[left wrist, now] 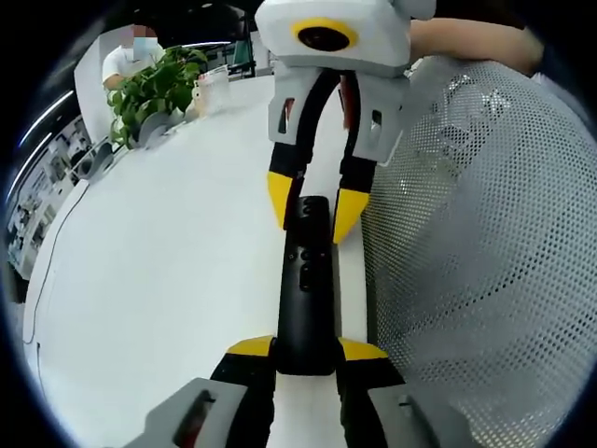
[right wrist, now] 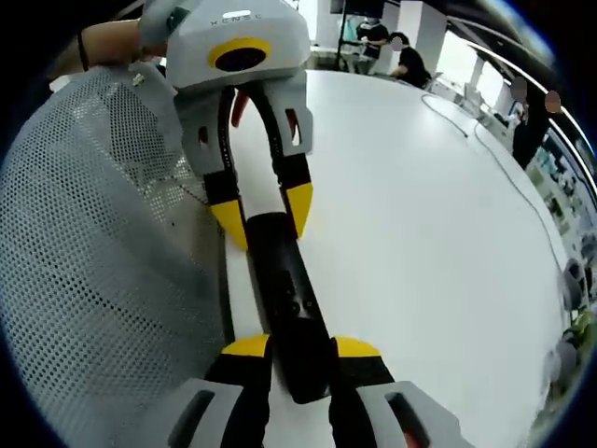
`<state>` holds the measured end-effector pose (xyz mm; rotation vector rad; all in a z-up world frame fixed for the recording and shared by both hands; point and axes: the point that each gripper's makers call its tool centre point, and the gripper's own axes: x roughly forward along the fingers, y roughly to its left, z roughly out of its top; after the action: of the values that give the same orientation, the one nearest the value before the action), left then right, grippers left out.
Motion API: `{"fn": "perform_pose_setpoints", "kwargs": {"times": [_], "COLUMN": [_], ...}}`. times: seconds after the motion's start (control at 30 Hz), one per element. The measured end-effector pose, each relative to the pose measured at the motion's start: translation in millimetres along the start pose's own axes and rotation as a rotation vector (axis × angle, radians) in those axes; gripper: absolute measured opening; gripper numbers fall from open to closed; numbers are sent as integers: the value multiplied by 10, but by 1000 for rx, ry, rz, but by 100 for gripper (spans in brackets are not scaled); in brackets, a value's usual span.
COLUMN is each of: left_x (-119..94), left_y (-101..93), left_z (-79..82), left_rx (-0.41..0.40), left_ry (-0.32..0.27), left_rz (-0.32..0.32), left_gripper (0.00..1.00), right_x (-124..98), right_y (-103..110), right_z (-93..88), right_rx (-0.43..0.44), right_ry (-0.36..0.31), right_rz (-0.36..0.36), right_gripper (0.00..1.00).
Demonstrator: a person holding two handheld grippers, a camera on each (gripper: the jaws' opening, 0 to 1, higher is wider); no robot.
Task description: Press the specified remote control buttons in sequence, fully releasing each button before pressing the next.
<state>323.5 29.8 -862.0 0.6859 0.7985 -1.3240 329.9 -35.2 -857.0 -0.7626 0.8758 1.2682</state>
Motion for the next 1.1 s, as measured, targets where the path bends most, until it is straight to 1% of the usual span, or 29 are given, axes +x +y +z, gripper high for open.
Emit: {"fn": "perform_pose_setpoints", "kwargs": {"times": [0.53, 0.83, 0.93, 1.07, 1.1], "left_x": [-7, -4, -5, -16, -33], "left_y": [-3, -1, -34, -42, -37], "left_z": [1, 6, 18, 16, 28], "left_rx": [0, -2, -40, -74, -80], "left_ry": [3, 22, 26, 31, 20], "left_rz": [1, -1, -15, -12, -10], "left_gripper": [25, 25, 32, 47, 50], "right_x": [2, 3, 7, 12, 12], "right_y": [3, 4, -6, -30, -30], "right_z": [1, 4, 4, 15, 15], "right_rx": [-41, -56, -54, -51, -51], "right_ry": [16, 20, 19, 17, 17], "right_rz": [-2, 2, 1, -10, -10], "right_gripper": [20, 19, 19, 19, 19]}}
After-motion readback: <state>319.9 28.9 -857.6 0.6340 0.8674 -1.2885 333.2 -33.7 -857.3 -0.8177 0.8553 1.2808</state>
